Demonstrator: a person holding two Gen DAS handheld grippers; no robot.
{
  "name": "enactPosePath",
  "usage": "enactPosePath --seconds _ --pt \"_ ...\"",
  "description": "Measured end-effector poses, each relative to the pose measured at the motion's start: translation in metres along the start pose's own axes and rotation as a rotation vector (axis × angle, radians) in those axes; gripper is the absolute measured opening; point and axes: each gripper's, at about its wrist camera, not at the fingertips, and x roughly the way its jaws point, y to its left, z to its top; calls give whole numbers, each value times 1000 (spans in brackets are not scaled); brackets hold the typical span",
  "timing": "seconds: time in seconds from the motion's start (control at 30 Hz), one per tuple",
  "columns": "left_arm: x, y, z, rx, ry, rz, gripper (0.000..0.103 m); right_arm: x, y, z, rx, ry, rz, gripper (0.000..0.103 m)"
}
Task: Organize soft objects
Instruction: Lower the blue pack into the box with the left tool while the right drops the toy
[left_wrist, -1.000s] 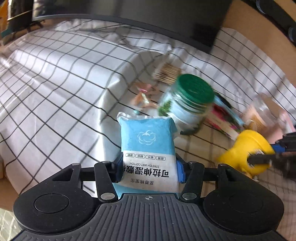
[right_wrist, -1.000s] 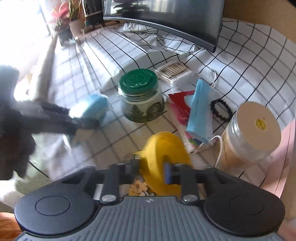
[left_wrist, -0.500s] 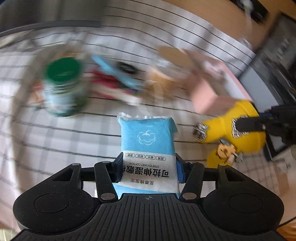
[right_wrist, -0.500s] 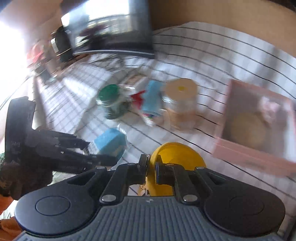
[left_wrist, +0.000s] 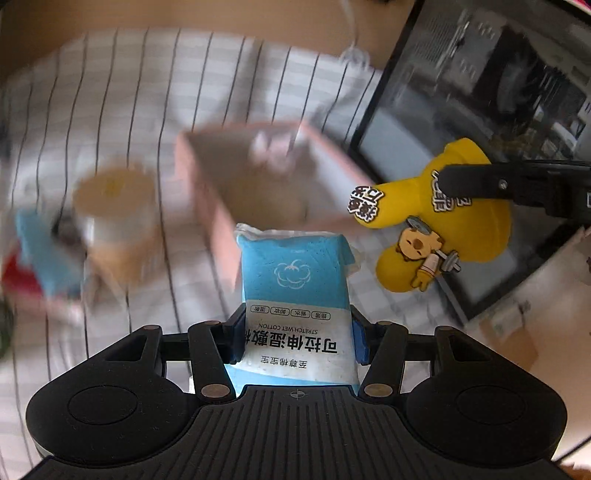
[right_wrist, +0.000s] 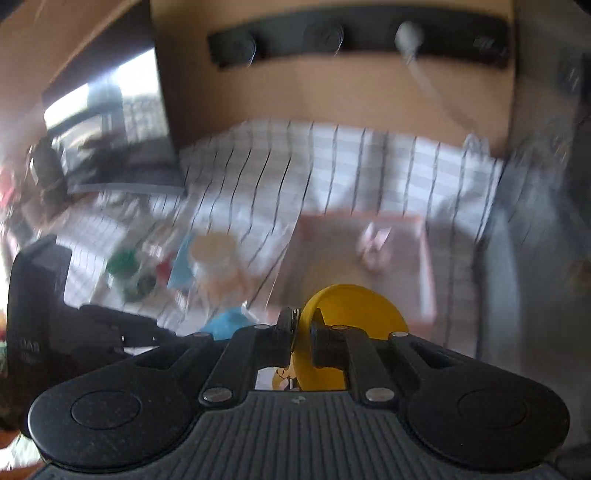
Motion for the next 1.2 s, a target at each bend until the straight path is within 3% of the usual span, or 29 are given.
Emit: enactPosePath --seconds 0.17,0.33,0.43,0.6,0.67,0.7,0.77,0.9,1.0,1.13,1.2 --pt "-4 -5 63 60 -101 38 58 3 -14 44 63 -129 -46 9" --pt "8 10 122 -30 -140 43 58 20 -26 67 91 -211 -143 9" --pt "38 10 137 -7 -116 32 59 27 -39 73 123 -245 -165 9" --pt "107 9 122 -21 1 -116 59 44 -57 82 146 -286 -177 9" --pt "136 5 113 35 72 -76 59 59 -62 83 178 -263 -147 9" --pt "145 3 109 61 88 -35 67 65 -63 83 195 -249 -137 9" --pt "153 1 104 92 76 0 65 78 -68 82 238 -233 -96 9" --pt "143 1 96 117 -18 -9 65 108 -73 82 298 -230 8 9" --pt "129 2 95 141 -77 4 65 140 -75 82 299 -125 49 13" --pt "112 7 96 141 -95 26 64 152 -89 70 373 -63 -57 45" --pt "101 11 94 111 -114 15 64 142 -93 65 389 -68 -80 51"
